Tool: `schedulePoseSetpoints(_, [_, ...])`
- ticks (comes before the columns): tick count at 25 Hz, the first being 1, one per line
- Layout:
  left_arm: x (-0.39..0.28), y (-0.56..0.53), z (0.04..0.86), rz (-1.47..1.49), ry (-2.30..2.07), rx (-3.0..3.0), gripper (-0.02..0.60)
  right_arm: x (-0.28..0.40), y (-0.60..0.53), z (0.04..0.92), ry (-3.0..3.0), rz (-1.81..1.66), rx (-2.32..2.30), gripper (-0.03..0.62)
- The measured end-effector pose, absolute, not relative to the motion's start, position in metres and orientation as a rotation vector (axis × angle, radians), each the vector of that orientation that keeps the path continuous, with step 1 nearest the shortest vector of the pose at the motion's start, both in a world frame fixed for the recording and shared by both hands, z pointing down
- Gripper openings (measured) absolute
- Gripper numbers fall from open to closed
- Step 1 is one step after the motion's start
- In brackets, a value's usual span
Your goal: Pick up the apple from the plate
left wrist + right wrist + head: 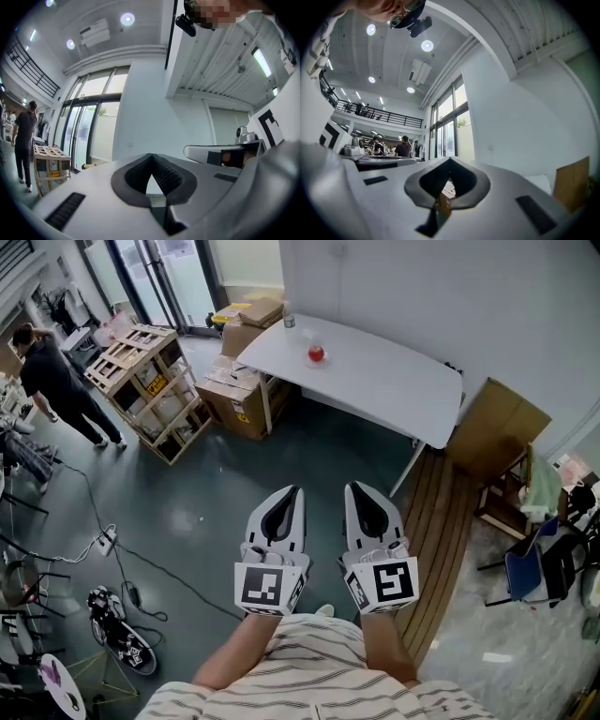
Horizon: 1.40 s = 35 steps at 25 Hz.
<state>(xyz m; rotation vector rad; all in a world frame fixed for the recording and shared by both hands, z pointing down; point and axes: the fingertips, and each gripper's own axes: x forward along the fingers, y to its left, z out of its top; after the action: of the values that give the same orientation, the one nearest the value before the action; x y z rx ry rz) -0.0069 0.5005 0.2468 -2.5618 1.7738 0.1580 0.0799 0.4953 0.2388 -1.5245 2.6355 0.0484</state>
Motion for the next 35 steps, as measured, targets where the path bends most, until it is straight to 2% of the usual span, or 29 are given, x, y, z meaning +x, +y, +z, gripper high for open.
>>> schedulePoseSetpoints(15, [-0.022,0.356,0.262,0.196,1.79,-2.584,0.004,0.065,0.356,0.257,2.653,0.019,-1.546,0.0])
schedulePoseSetpoints(25, [-0.071,0.226,0.264,0.181,1.782,-2.599,0.005,0.015,0.228,0.257,2.668,0.006,-1.562,0.0])
schedulePoseSetpoints(35, [-0.091,0.13,0.28,0.175,1.729,-2.663,0.005,-0.01,0.142,0.275,2.663,-0.028,-1.627,0.0])
